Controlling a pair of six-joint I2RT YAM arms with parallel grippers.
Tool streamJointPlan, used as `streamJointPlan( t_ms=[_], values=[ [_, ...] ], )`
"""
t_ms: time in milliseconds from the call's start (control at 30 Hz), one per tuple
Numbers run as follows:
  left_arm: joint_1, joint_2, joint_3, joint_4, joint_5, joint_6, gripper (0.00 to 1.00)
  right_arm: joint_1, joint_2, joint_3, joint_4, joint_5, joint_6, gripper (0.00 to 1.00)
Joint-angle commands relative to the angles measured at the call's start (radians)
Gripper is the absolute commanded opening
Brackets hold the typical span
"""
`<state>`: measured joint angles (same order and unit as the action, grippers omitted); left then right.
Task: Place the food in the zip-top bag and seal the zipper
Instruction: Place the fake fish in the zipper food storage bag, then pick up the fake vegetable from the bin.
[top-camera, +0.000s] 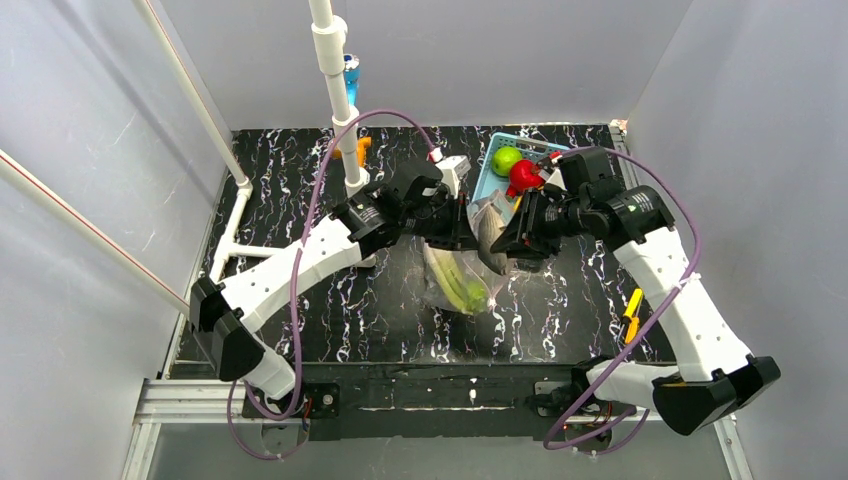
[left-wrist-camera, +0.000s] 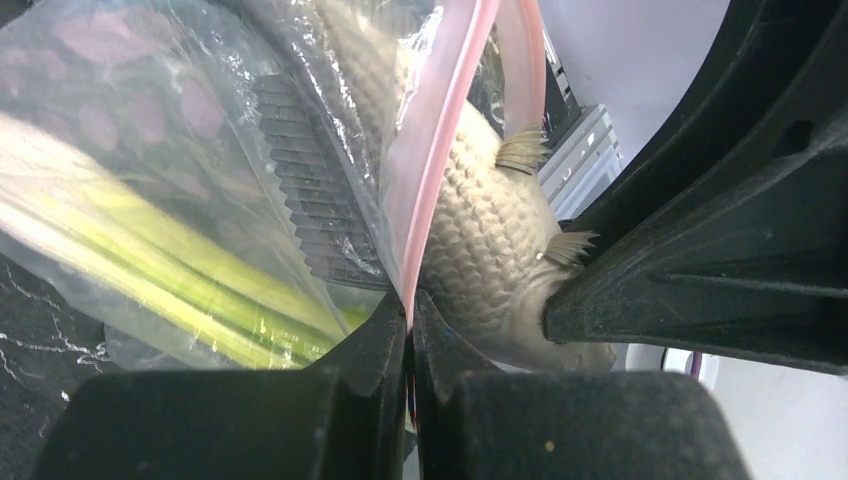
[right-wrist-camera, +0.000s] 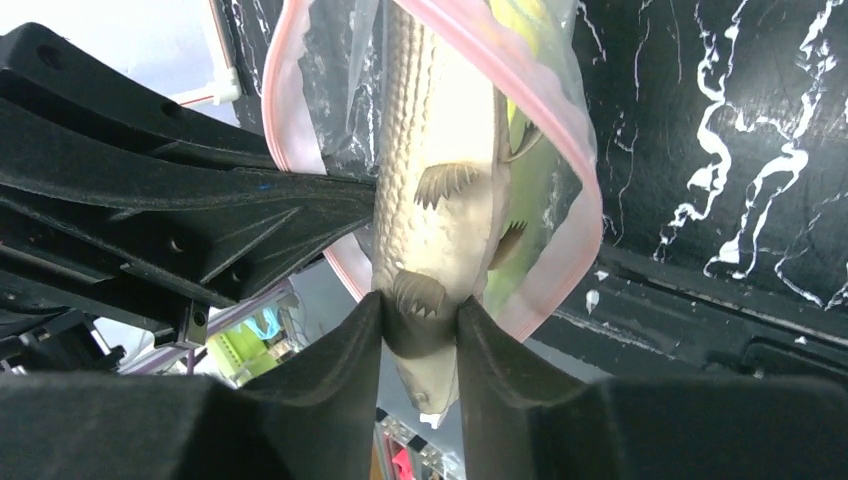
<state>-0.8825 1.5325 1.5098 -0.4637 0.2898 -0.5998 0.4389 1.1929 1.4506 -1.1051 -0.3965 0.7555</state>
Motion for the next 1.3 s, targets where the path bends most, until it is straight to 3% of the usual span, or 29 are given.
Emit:
streamJointPlan(
  t_ms=[0,133,233,367,667,867,1133,1267],
  values=[
    [-0.034,-0.099,-0.048,0.201,0.084,-0.141,0.00,0.040,0.021,0.033,0.256,-0.010,-0.008,0.45],
    [-0.034,-0.122,-0.070,0.251,0.097,-0.178,0.00,0.050,0.031,0.095,0.186,0.018,-0.088,0.58],
    [-0.034,-0.138,-0.055,0.197,0.088,-0.135,0.00,0.050,0.053,0.135,0.078,0.062,-0.171,0.62],
    [-0.034,-0.134,-0.008,0.096,0.048,-0.095,0.00,0.060,-0.018,0.090,0.075,0.114,-0.261,0.72],
    [-0.034,-0.132,-0.003,0.094,0.022,-0.103,0.00,0.071,-0.146,0.036,0.098,0.197,-0.280,0.74],
    [-0.032,-0.178,-0.009,-0.015,-0.159,-0.094,0.00,0.070,-0.226,0.075,0.124,0.427,-0.268,0.77],
    [-0.032,-0.284,-0.033,-0.092,-0.352,-0.080,0.00,0.034,-0.167,0.156,0.125,0.648,-0.268,0.97],
    [-0.030,-0.303,-0.029,-0.088,-0.385,-0.050,0.00,-0.073,-0.106,0.131,0.178,0.594,-0.259,0.98]
  ],
)
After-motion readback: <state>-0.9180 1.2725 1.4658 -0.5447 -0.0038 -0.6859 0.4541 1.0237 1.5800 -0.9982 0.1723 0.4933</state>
